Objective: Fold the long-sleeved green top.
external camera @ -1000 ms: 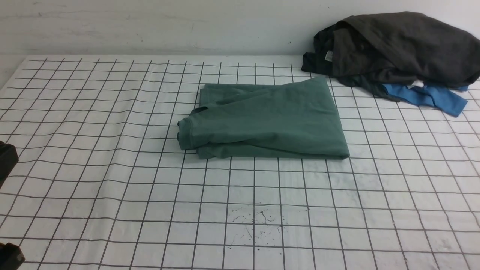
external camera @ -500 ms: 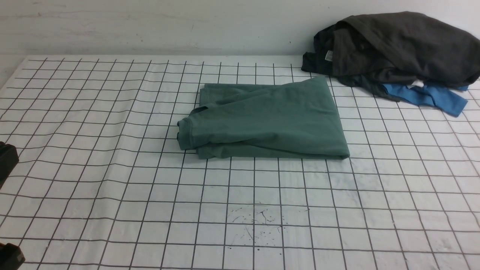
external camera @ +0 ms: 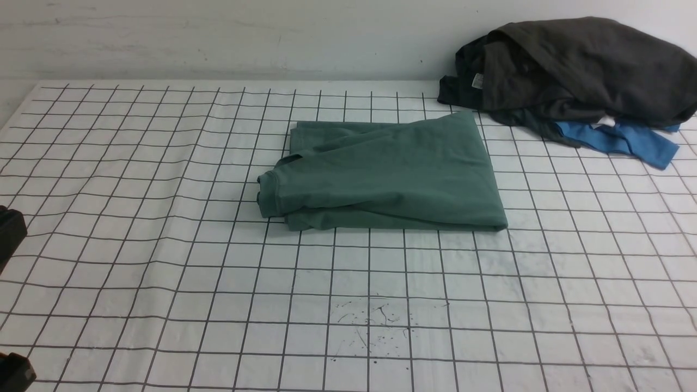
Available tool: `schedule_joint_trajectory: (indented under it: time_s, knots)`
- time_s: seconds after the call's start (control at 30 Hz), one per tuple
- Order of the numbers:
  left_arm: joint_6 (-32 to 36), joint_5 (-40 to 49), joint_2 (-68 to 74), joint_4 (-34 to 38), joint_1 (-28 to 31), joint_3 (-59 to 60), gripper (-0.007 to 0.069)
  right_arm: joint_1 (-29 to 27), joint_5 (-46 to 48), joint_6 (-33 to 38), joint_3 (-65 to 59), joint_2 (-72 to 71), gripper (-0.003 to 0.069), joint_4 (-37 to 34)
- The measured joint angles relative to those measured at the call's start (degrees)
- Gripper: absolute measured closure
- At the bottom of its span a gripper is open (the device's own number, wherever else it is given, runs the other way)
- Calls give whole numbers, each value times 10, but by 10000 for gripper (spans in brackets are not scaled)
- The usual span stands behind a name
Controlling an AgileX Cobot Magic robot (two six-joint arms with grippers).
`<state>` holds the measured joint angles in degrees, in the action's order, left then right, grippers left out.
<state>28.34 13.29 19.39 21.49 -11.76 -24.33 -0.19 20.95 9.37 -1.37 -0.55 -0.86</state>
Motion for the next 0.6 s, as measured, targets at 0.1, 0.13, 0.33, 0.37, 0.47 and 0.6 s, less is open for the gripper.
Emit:
schedule_joint_trajectory:
  time_s: [0.1, 0.13, 0.33, 0.37, 0.47, 0.6]
  knots:
    - [0, -3, -25, 0, -1, 20, 631, 0, 0, 1, 0, 0, 673, 0]
    - [0, -1, -42, 0, -1, 29, 631, 0, 0, 1, 0, 0, 673, 0]
    - [0, 0, -153, -1, 23, 86, 631, 0, 0, 1, 0, 0, 673, 0]
    - [0, 0, -170, -3, 28, 92, 631, 0, 0, 1, 0, 0, 673, 0]
    - [0, -7, -198, -12, 52, 118, 631, 0, 0, 1, 0, 0, 673, 0]
    - [-12, -17, -201, -23, 73, 162, 631, 0, 1, 1, 0, 0, 673, 0]
